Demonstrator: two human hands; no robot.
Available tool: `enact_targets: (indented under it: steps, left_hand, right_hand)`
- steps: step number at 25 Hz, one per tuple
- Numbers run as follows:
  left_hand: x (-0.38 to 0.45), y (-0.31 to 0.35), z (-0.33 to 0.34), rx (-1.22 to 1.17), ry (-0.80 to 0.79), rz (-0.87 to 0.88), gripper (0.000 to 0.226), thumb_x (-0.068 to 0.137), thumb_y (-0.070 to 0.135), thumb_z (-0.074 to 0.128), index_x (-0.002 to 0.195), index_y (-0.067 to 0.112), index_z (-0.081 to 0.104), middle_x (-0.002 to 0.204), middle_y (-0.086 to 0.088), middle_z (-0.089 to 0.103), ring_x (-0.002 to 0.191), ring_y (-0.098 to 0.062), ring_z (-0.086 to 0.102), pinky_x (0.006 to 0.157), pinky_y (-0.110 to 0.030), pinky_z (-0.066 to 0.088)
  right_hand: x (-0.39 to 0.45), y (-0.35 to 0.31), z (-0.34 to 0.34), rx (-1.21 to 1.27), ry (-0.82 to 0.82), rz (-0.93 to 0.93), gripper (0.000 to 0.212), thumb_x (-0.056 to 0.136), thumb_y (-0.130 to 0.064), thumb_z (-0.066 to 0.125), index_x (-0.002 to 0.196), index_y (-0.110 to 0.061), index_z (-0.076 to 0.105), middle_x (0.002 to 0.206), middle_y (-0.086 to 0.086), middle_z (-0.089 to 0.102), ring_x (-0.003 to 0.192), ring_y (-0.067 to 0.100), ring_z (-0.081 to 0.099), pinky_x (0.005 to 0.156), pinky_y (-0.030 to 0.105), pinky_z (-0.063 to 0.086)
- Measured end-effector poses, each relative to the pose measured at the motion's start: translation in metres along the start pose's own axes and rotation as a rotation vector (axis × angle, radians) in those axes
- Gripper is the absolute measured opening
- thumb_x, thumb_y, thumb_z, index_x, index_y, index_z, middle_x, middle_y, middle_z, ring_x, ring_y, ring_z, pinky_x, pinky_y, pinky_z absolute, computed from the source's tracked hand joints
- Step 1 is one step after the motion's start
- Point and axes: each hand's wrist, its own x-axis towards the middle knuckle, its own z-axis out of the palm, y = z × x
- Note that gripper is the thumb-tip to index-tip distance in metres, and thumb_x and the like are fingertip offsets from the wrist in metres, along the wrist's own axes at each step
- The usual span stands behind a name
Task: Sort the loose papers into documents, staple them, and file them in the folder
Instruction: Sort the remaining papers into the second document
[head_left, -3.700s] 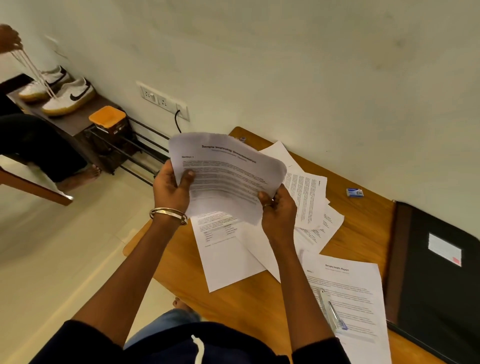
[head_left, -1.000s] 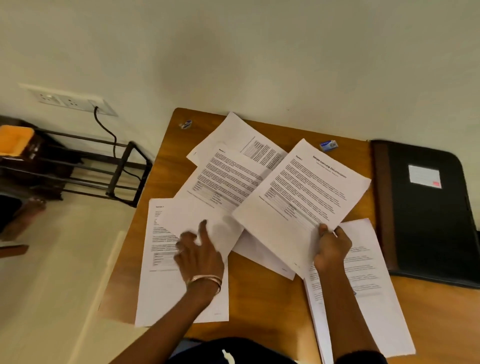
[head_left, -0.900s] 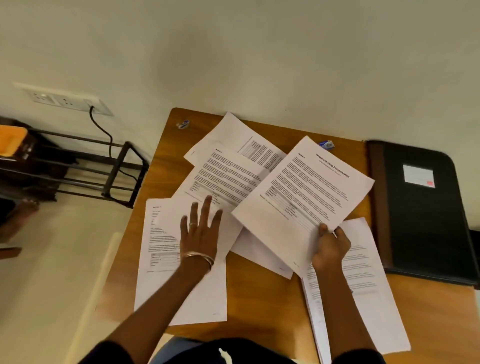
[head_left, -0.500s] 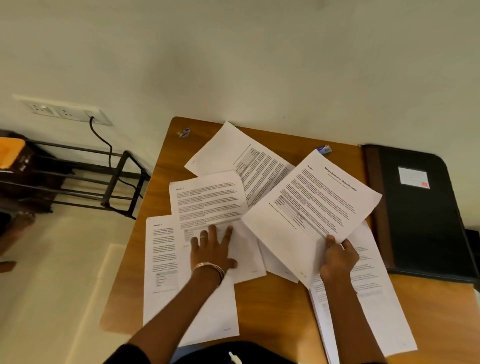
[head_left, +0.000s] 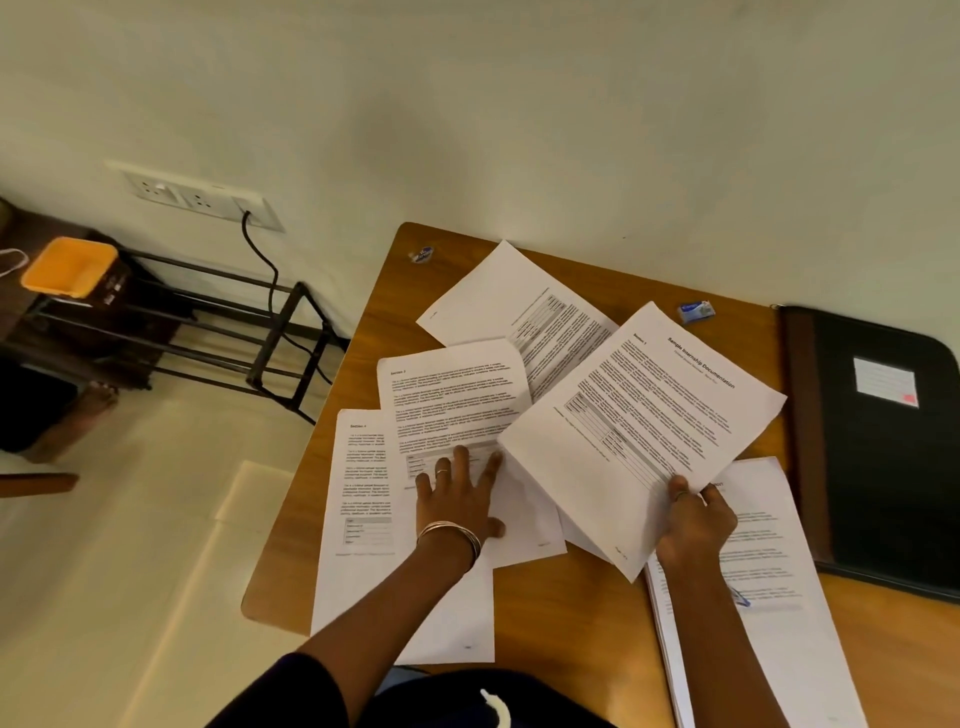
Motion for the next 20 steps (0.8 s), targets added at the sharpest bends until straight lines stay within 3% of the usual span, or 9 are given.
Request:
enact_targets:
  steps: [3,5,6,8,11,12,16,20]
  left_hand:
    - [-0.002,-0.005,-0.006,-0.029,0.020,-0.027,0.077,0.082,0.058,0.053,0.145,0.035,0.016,0.148,-0.013,0.019,0.134,-0.035,0.023,0.106,-0.053,0.021]
    - [-0.002,-0.015,-0.013,-0.123,0.160,-0.090,0.057,0.083,0.058,0.050,0.132,0.031,0.042,0.136,-0.009,0.035,0.127,-0.031,0.032,0.103,-0.049,0.027]
    - [0.001,-0.023,-0.018,-0.180,0.238,-0.136,0.052,0.083,0.056,0.051,0.128,0.029,0.046,0.133,-0.007,0.037,0.125,-0.029,0.034,0.101,-0.047,0.030]
    - [0.011,-0.042,-0.028,-0.347,0.322,-0.316,0.055,0.083,0.050,0.057,0.130,0.025,0.042,0.134,-0.010,0.036,0.124,-0.031,0.035,0.098,-0.049,0.034]
    - [0.027,-0.075,-0.040,-0.720,0.238,-0.726,0.074,0.080,0.048,0.065,0.135,0.011,0.033,0.137,-0.022,0.034,0.128,-0.042,0.033,0.100,-0.055,0.035]
    - [0.030,-0.083,-0.038,-0.792,0.195,-0.791,0.081,0.078,0.047,0.068,0.137,0.008,0.030,0.139,-0.025,0.033,0.130,-0.044,0.031,0.102,-0.057,0.034]
    - [0.019,-0.087,-0.019,-0.793,0.154,-0.789,0.097,0.067,0.042,0.080,0.137,0.003,0.025,0.138,-0.025,0.036,0.127,-0.044,0.036,0.099,-0.056,0.039]
    - [0.017,-0.082,-0.015,-0.865,0.259,-0.812,0.080,0.065,0.031,0.083,0.124,0.001,0.038,0.118,-0.021,0.055,0.107,-0.041,0.056,0.087,-0.050,0.050]
  right_hand:
    - [0.001,0.001,0.000,-0.006,0.006,-0.012,0.026,0.091,-0.011,0.063,0.117,-0.006,0.064,0.118,0.010,0.064,0.104,0.022,0.057,0.094,0.038,0.047]
    - [0.001,0.001,0.000,0.000,0.004,-0.023,0.027,0.091,-0.010,0.062,0.118,-0.006,0.064,0.117,0.009,0.065,0.104,0.022,0.058,0.092,0.036,0.046]
    - [0.000,0.001,0.000,0.009,-0.003,-0.025,0.028,0.091,-0.010,0.062,0.119,-0.005,0.063,0.115,0.008,0.064,0.103,0.021,0.058,0.090,0.035,0.046]
    - [-0.001,0.003,0.001,0.004,-0.034,-0.029,0.027,0.092,-0.009,0.061,0.118,-0.007,0.064,0.113,0.007,0.065,0.101,0.020,0.057,0.089,0.034,0.046]
    - [-0.003,0.007,0.009,-0.061,-0.185,-0.040,0.018,0.091,-0.010,0.062,0.107,-0.016,0.067,0.107,0.005,0.068,0.101,0.023,0.062,0.092,0.041,0.050]
    - [-0.006,0.006,0.013,-0.086,-0.262,-0.048,0.017,0.091,-0.009,0.061,0.105,-0.018,0.067,0.104,0.003,0.069,0.100,0.023,0.063,0.090,0.041,0.052]
    - [-0.024,0.005,0.034,-0.206,-0.508,-0.121,0.028,0.094,-0.004,0.055,0.118,-0.015,0.063,0.103,-0.009,0.066,0.096,0.014,0.063,0.081,0.035,0.054]
    - [-0.032,0.011,0.052,-0.220,-0.552,-0.115,0.032,0.094,-0.004,0.054,0.123,-0.018,0.059,0.103,-0.007,0.065,0.092,0.009,0.061,0.076,0.027,0.051]
